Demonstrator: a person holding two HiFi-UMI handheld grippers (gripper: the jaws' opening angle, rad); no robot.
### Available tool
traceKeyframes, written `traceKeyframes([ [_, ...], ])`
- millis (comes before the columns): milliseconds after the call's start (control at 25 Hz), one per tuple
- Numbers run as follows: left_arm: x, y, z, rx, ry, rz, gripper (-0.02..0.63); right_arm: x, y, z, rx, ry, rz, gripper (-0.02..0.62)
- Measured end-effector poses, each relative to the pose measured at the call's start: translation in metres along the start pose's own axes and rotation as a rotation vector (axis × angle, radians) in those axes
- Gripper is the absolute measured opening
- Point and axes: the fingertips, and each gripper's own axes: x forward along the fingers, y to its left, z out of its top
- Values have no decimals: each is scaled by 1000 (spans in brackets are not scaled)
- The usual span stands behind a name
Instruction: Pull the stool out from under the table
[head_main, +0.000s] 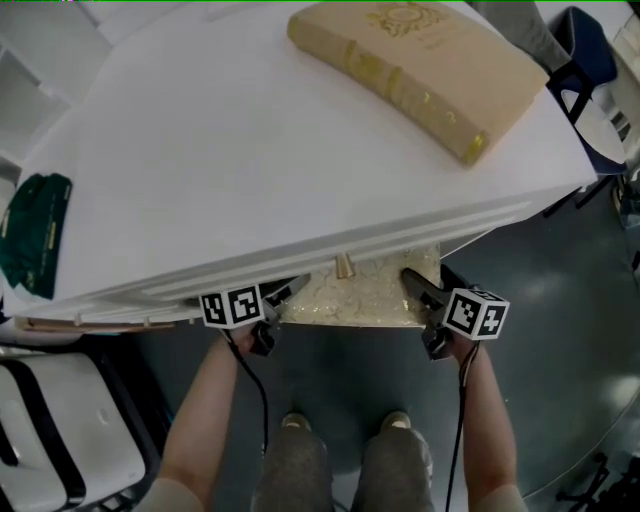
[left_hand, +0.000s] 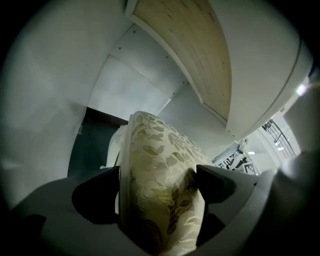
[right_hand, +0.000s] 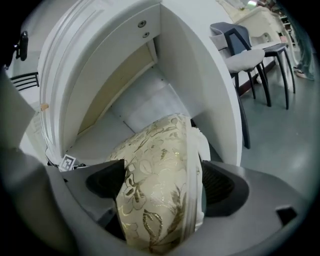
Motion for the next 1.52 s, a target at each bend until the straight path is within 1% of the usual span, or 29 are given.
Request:
traceKeyframes([
  [80,2,3,-3,-31,29,-8,465,2,1,-1,0,14,19,469],
  [160,2,3,-4,-34,44,-10,465,3,3,-3,-1,20,25,468],
  [320,1,2,-5,-13,58,-8,463,-2,2,-4,5,2,13,457],
  [400,0,0,-8,-7,67,-11,463,-8,0,-8,32,-3,5,446],
  [480,-1,-3,-13,-7,79,-22,463,-16,-1,-15,61,7,1,434],
  [600,-1,-16,-21,25,91,-42,462,-30,-4,-25,71,33,-11,430],
  [760,-2,-34,-42,38,138,-52,462,-59,-12,-43,107,51,-43,430],
  [960,5,-70,-68,71,208,-82,462,-113,-33,-66,179,49,-104,430],
  [1080,15,-98,-85,85,263,-112,462,-150,-41,-73,219,24,-137,430],
  [1240,33,-136,-111,99,320,-158,462,-201,-62,-81,245,-13,-205,430],
  [1400,52,-182,-137,118,369,-208,462,-258,-83,-84,271,-53,-270,430],
  [1520,65,-224,-153,159,415,-258,462,-305,-95,-90,306,-98,-328,430],
])
